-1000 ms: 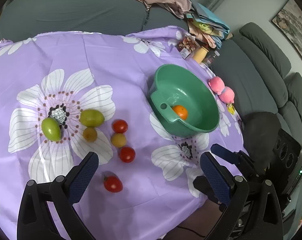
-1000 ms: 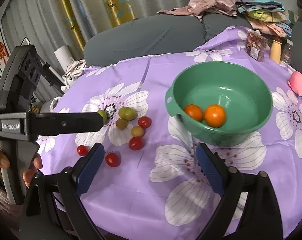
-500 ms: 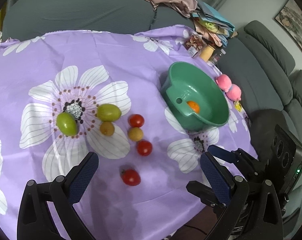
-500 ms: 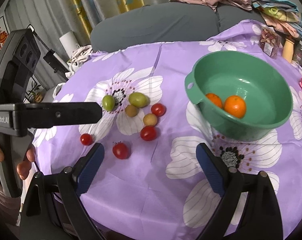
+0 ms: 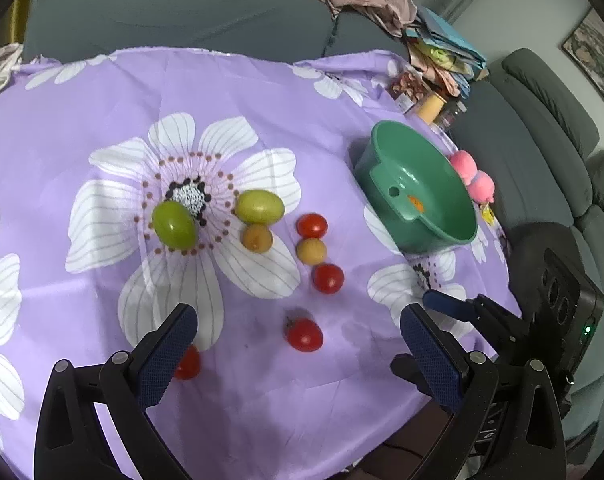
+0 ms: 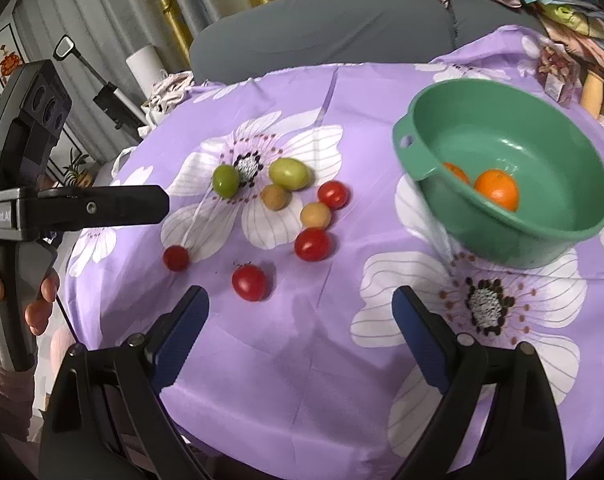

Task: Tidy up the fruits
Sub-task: 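Withdraw the open left gripper from the bowl toward the remaining fruits, then move both open grippers toward the red cherry tomatoes on the cloth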

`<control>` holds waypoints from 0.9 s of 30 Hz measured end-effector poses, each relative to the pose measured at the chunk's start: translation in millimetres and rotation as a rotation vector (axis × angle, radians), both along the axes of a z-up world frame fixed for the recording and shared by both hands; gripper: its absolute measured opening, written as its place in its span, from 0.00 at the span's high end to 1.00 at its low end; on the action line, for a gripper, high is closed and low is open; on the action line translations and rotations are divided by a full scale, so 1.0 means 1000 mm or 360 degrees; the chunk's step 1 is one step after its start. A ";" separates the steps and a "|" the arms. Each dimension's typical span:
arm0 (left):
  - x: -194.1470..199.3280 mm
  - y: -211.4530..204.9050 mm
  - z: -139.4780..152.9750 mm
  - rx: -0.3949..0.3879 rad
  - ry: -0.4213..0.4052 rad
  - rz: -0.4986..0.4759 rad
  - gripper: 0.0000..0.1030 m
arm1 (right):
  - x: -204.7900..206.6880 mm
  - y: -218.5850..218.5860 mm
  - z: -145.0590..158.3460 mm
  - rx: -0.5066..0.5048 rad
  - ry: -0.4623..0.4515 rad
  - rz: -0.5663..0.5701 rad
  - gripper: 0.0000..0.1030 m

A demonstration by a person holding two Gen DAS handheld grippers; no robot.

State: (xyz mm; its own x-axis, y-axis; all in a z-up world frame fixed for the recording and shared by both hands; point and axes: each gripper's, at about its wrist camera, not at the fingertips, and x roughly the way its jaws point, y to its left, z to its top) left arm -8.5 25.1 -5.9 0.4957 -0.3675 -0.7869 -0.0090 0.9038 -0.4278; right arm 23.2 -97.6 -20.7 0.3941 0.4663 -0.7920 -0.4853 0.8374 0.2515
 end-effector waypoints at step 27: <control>0.004 0.017 -0.030 -0.0004 0.0078 -0.0044 0.02 | 0.019 0.028 -0.029 0.0007 0.0149 0.0113 0.11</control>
State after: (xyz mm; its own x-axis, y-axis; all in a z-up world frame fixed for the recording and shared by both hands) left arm -4.6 42.2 -35.7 0.4461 -0.3823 -0.8092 -0.0052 0.9031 -0.4295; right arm 41.8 -69.5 -49.7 0.2844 0.4941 -0.8216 -0.5177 0.8004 0.3021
